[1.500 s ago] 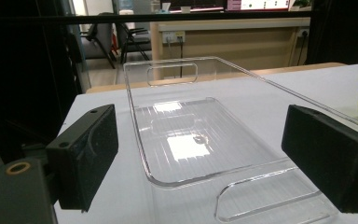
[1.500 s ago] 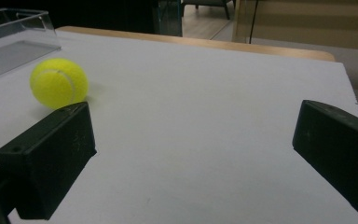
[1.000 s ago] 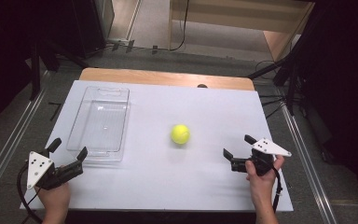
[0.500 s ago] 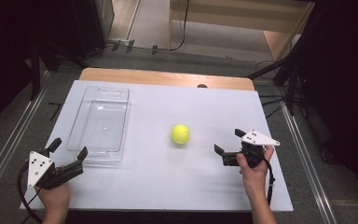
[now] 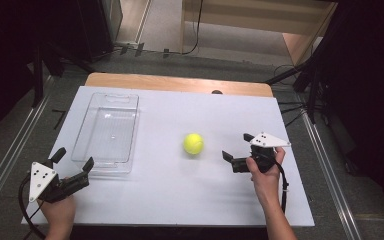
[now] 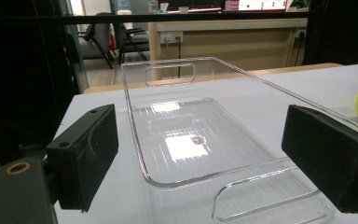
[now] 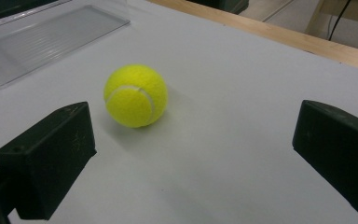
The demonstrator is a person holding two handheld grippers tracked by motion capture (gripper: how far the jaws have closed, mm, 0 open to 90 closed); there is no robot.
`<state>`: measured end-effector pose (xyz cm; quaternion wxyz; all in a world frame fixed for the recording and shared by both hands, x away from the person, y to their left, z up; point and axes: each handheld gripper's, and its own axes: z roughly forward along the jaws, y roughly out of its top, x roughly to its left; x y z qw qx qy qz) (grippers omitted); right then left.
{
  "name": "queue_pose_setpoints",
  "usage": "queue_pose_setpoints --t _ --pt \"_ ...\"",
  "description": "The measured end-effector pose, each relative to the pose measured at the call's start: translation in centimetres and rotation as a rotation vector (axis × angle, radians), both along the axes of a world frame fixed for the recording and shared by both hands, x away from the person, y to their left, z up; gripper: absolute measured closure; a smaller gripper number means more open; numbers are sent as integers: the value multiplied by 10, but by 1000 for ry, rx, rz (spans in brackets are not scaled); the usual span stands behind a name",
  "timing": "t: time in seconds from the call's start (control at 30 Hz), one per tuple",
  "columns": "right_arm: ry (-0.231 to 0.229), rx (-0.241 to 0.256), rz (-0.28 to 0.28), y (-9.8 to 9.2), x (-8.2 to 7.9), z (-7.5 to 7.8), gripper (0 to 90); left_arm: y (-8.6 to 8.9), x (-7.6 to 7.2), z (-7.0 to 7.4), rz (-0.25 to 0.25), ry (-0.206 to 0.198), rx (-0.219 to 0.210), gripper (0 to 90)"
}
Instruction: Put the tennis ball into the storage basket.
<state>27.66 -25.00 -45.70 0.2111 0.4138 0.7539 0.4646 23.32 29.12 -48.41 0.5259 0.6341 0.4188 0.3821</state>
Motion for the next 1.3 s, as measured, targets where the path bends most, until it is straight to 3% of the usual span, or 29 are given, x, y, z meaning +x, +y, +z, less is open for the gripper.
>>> queue_pose_setpoints --t 0.67,1.3 --pt "53 -54 67 18 26 14 0 0 0 0 -2 0 -1 113" --pt "107 -110 89 33 46 20 0 0 0 0 -2 2 -4 113"
